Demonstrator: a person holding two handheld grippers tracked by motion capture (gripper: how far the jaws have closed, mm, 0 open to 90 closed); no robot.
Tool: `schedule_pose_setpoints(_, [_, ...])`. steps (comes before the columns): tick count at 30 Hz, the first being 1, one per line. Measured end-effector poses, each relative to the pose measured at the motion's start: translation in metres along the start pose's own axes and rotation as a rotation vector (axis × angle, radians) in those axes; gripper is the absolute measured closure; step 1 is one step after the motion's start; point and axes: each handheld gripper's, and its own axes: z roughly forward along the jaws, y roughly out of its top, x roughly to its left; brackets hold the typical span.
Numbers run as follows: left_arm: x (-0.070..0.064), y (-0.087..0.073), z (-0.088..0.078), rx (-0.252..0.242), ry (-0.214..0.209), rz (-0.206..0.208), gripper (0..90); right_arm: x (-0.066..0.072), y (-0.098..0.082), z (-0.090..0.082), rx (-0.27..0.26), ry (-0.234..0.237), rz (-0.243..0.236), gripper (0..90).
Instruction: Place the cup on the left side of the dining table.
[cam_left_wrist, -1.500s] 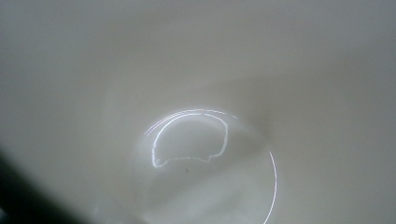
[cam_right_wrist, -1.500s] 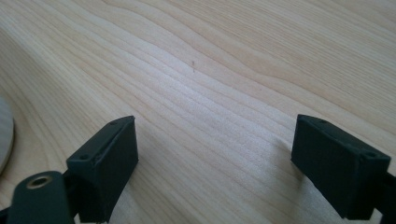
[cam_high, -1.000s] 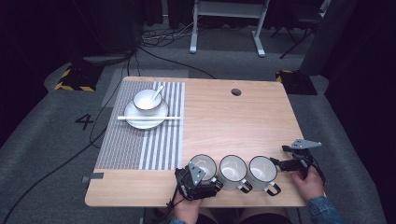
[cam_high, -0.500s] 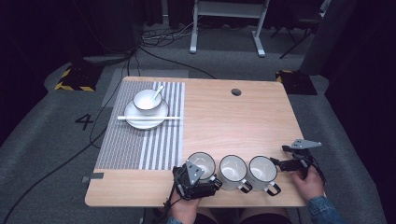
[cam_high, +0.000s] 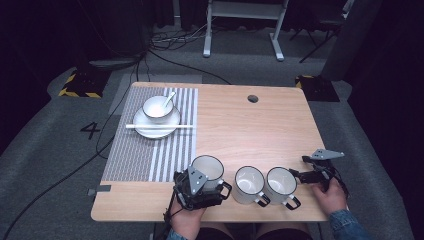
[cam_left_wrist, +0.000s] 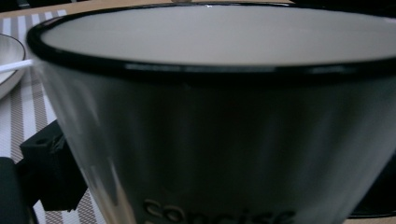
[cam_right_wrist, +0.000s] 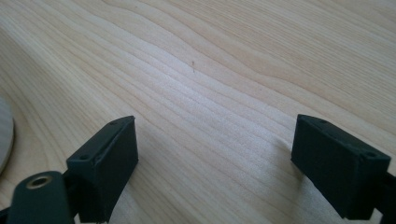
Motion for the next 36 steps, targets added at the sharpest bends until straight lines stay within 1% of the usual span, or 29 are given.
schedule_pose_setpoints(1, [0.002, 0.0, -0.001, -0.009, -0.004, -0.005, 3.1, 0.0, 0.0, 0.0, 0.0, 0.0, 0.0, 14.5])
schedule_pose_setpoints(3, [0.006, 0.002, -0.003, -0.012, -0.015, -0.016, 3.2, 0.0, 0.0, 0.0, 0.0, 0.0, 0.0, 14.5])
schedule_pose_setpoints(4, [0.007, 0.002, -0.004, -0.022, -0.01, -0.022, 3.2, 0.0, 0.0, 0.0, 0.001, 0.001, -0.002, 14.5])
schedule_pose_setpoints(6, [0.01, 0.005, -0.007, -0.028, -0.001, -0.014, 3.2, 0.0, 0.0, 0.0, 0.0, -0.001, -0.001, 14.5])
schedule_pose_setpoints(8, [0.013, 0.007, -0.011, -0.038, 0.002, -0.017, 3.2, 0.0, 0.0, 0.0, 0.0, 0.0, 0.0, 14.5])
schedule_pose_setpoints(10, [0.016, 0.008, -0.014, -0.05, 0.015, -0.02, 3.2, 0.0, 0.0, 0.0, 0.0, -0.001, -0.001, 14.5])
schedule_pose_setpoints(11, [0.016, 0.008, -0.014, -0.05, 0.015, -0.02, 3.2, 0.0, 0.0, 0.0, 0.0, -0.001, -0.001, 14.5])
schedule_pose_setpoints(12, [0.021, 0.01, -0.017, -0.065, 0.027, -0.031, 3.2, 0.0, 0.0, 0.0, 0.0, -0.001, -0.001, 14.5])
schedule_pose_setpoints(13, [0.021, 0.01, -0.017, -0.065, 0.027, -0.031, 3.2, 0.0, 0.0, 0.0, 0.0, -0.001, -0.001, 14.5])
schedule_pose_setpoints(14, [0.026, 0.011, -0.021, -0.067, 0.04, -0.036, 3.2, 0.0, 0.0, 0.0, 0.0, -0.001, 0.0, 14.5])
schedule_pose_setpoints(16, [0.032, 0.011, -0.024, -0.074, 0.053, -0.042, 3.2, 0.0, 0.0, 0.0, 0.0, -0.001, 0.0, 14.5])
schedule_pose_setpoints(18, [0.039, 0.013, -0.028, -0.078, 0.069, -0.04, 3.2, 0.0, 0.0, 0.0, 0.0, -0.001, 0.0, 14.5])
schedule_pose_setpoints(19, [0.039, 0.013, -0.028, -0.078, 0.069, -0.04, 3.2, 0.0, 0.0, 0.0, 0.0, -0.001, 0.0, 14.5])
schedule_pose_setpoints(20, [0.045, 0.014, -0.032, -0.085, 0.091, -0.042, 3.2, 0.0, 0.0, 0.0, 0.0, 0.0, 0.0, 14.5])
schedule_pose_setpoints(21, [0.049, 0.014, -0.033, -0.09, 0.097, -0.049, 3.2, 0.0, 0.0, 0.0, 0.0, -0.001, 0.0, 14.5])
schedule_pose_setpoints(24, [0.06, 0.015, -0.035, -0.106, 0.118, -0.063, 3.2, 0.0, 0.0, 0.0, 0.0, 0.0, 0.0, 14.5])
schedule_pose_setpoints(29, [0.079, 0.016, -0.038, -0.112, 0.143, -0.091, 3.2, 0.0, 0.0, 0.0, 0.0, 0.0, 0.0, 14.5])
schedule_pose_setpoints(36, [0.104, 0.016, -0.04, -0.115, 0.192, -0.108, 3.2, 0.0, 0.0, 0.0, 0.0, -0.002, 0.0, 14.5])
